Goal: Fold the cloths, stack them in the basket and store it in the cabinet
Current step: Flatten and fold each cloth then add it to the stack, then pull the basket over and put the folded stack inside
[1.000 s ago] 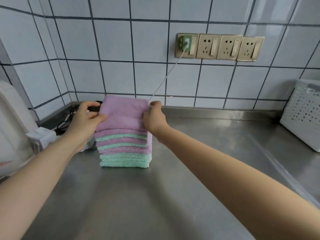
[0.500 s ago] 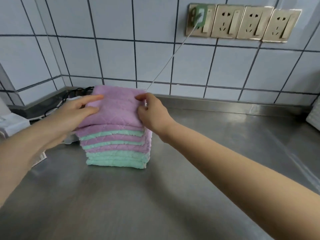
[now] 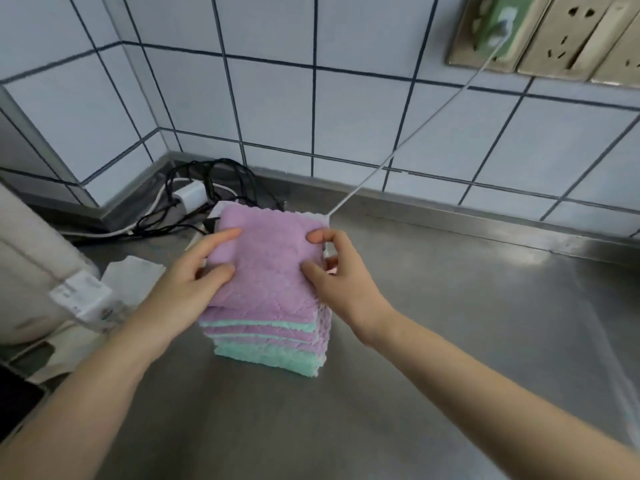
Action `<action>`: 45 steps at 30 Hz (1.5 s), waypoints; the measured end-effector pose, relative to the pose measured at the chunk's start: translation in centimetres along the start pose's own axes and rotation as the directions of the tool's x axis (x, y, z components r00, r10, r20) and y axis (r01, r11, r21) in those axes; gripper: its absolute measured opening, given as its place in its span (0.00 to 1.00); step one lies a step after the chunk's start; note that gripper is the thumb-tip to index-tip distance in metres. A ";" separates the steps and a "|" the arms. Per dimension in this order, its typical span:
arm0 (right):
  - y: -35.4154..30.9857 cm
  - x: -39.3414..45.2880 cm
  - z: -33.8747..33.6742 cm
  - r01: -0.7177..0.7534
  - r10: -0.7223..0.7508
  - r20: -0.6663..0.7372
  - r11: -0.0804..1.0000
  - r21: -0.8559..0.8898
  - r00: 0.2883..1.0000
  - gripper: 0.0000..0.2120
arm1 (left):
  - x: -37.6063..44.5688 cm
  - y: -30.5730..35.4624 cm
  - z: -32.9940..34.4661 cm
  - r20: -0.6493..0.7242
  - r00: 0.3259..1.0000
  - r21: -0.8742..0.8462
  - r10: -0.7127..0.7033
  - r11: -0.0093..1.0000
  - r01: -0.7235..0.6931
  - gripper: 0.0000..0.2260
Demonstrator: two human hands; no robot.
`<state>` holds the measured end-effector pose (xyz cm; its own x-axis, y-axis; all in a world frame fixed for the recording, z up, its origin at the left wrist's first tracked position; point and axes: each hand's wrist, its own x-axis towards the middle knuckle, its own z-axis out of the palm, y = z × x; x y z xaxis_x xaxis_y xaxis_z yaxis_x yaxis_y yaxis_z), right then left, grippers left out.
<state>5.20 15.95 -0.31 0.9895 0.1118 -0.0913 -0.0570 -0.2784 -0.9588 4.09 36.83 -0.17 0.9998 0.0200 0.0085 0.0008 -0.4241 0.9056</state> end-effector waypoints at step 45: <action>-0.4 -26.5 -57.7 -0.582 0.165 -0.787 0.763 -0.280 0.594 0.10 | -8.8 37.6 46.5 0.365 0.927 -0.272 0.089 0.962 0.015 0.06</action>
<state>-13.38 -41.92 18.02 0.6832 -0.7302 -0.0009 -0.5828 -0.5445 -0.6033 -3.67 -21.37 14.05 0.9345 -0.3498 -0.0665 0.0096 -0.1619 0.9868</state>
